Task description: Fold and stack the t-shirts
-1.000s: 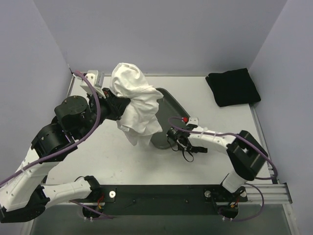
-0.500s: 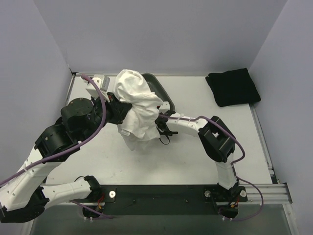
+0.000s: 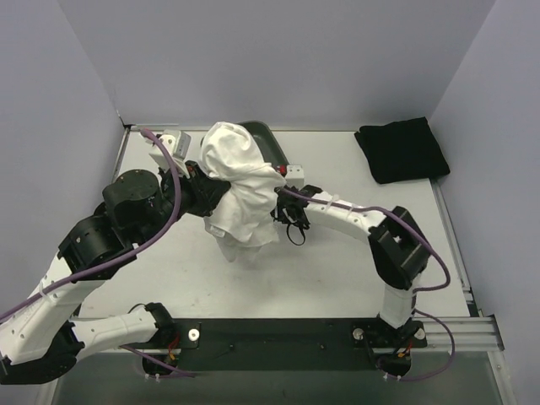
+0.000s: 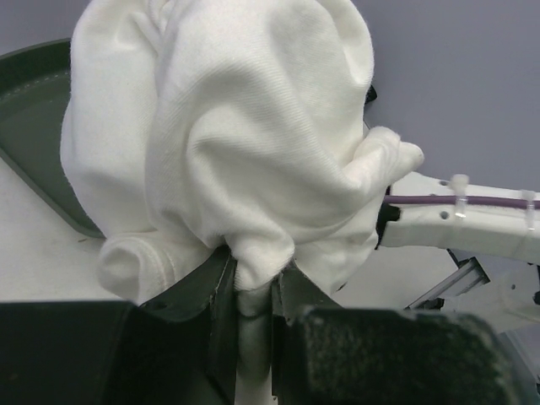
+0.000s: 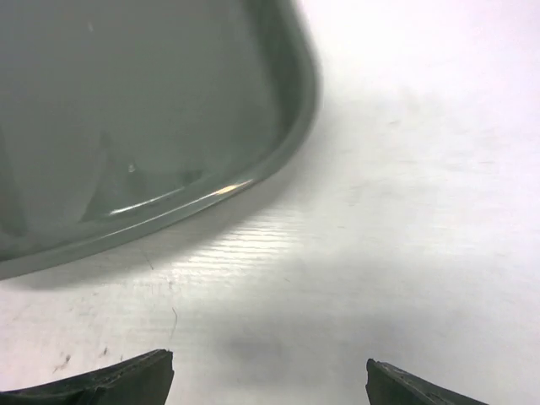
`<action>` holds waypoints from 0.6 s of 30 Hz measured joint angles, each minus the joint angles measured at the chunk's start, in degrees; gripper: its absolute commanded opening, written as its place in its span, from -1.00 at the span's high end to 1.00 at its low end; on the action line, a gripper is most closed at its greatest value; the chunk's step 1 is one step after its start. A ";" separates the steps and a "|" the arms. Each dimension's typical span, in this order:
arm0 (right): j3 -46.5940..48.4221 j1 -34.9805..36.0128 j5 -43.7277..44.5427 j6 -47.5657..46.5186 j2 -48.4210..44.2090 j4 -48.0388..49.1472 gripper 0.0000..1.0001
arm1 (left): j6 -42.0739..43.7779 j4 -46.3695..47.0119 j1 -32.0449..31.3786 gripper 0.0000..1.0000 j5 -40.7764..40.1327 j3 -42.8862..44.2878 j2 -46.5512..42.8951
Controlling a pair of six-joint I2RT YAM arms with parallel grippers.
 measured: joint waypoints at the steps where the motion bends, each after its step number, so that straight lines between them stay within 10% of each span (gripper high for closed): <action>1: -0.68 0.28 1.31 0.20 -2.51 -1.33 -1.00 | -0.02 0.00 -0.02 1.00 0.24 0.00 -0.07; 18: -3.41 -1.73 27.32 8.24 -55.71 -33.03 -1.00 | -2.95 22.49 -6.23 1.00 9.79 -15.26 20.00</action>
